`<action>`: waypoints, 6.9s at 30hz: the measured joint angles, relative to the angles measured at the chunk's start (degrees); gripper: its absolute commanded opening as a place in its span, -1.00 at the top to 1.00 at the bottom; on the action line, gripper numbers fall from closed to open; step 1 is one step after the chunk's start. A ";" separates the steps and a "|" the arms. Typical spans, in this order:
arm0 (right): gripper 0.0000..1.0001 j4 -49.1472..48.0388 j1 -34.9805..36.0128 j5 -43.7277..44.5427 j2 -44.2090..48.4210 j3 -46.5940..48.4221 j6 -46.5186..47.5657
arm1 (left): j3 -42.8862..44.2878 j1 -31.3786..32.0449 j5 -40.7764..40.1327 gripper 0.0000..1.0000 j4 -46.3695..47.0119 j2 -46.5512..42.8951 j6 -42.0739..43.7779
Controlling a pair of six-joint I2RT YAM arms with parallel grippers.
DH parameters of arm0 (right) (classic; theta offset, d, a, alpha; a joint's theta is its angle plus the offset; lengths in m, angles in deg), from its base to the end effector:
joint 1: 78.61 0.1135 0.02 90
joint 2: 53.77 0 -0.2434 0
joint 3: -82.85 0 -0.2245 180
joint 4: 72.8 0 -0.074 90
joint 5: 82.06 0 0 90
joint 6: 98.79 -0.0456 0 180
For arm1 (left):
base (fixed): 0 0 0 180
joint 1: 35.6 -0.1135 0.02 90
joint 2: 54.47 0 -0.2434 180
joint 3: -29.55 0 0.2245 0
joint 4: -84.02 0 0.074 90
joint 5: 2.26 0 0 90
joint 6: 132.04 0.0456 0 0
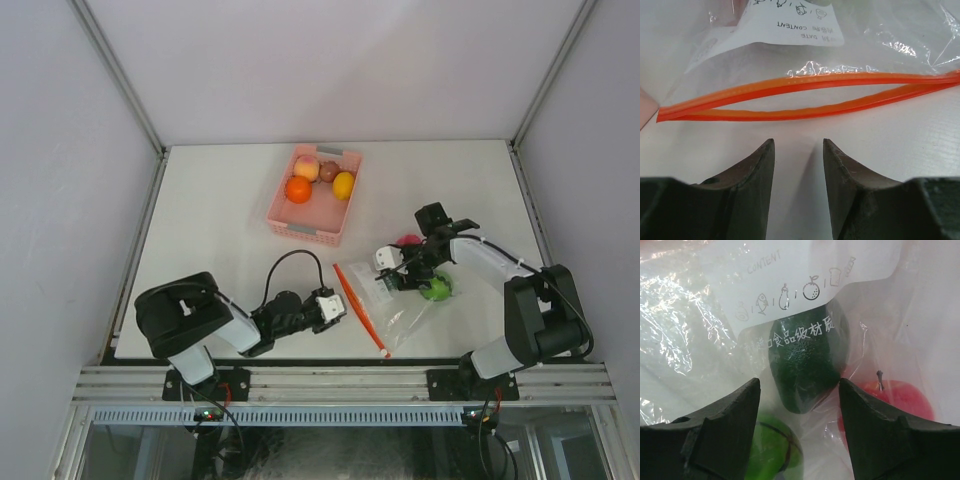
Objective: Open the zip-top bag and remove the fake food
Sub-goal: Pick up the fake fruit from the zipper food storage bag, then place the fake fruit in the bin.
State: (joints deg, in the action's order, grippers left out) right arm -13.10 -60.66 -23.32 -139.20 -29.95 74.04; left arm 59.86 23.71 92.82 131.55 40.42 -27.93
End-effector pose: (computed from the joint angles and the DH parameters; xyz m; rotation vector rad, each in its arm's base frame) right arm 0.2186 0.0957 0.1754 -2.0804 1.6205 0.4729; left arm 0.1248 -0.2182 0.1182 1.1944 1.4969 -0.6222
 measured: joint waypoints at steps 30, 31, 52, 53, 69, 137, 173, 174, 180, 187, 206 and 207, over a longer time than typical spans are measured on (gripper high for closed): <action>0.64 1.64 5.01 -1.95 -3.87 3.13 -0.15 | 7.06 0.00 -1.92 -0.53 9.20 10.49 -3.17; 0.63 1.64 5.16 -2.16 -4.26 3.28 -0.48 | 7.74 0.00 -1.95 -0.54 9.42 11.08 -3.17; 0.37 1.49 4.13 -6.91 -6.10 6.21 -11.50 | 11.28 -0.20 -1.25 -0.53 12.61 15.80 0.50; 0.40 1.22 4.22 -6.95 -6.16 6.23 -12.79 | 11.28 -0.24 -1.29 -0.54 12.63 15.93 0.55; 0.52 1.09 5.64 -7.87 -8.09 7.10 -18.88 | 12.04 -0.98 -1.99 -0.66 13.18 16.81 2.10; 0.90 1.53 7.43 -9.22 -13.38 11.96 -22.88 | 14.23 -0.17 3.04 0.24 12.48 19.45 -1.64; 0.82 -1.16 0.02 -3.02 -8.50 11.78 -27.32 | 7.56 -11.50 18.34 0.70 -27.50 -9.73 -28.79; 0.82 -1.16 -0.20 -3.34 -8.11 11.76 -27.32 | 8.39 -11.91 19.32 0.70 -30.18 -10.29 -29.90; 0.80 -1.07 -1.33 -5.55 -5.01 11.56 -27.23 | 10.71 -13.18 22.18 0.73 -42.12 -14.78 -34.36; 0.74 0.70 -1.77 -10.47 -2.43 11.32 -24.50 | 10.71 -13.70 20.57 0.75 -49.99 -22.36 -40.68; -0.59 13.16 -1.81 -32.35 11.80 7.69 -2.93 | 7.65 -16.33 24.55 0.80 -35.12 -30.64 -61.72; -0.70 13.84 -1.81 -33.05 11.91 7.58 -1.95 | 8.02 -16.31 25.79 0.80 -34.29 -28.74 -62.77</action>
State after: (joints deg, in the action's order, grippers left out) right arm 0.74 -62.47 -56.37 -127.28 -22.36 72.09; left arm 67.88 7.41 118.61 97.25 11.68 -90.70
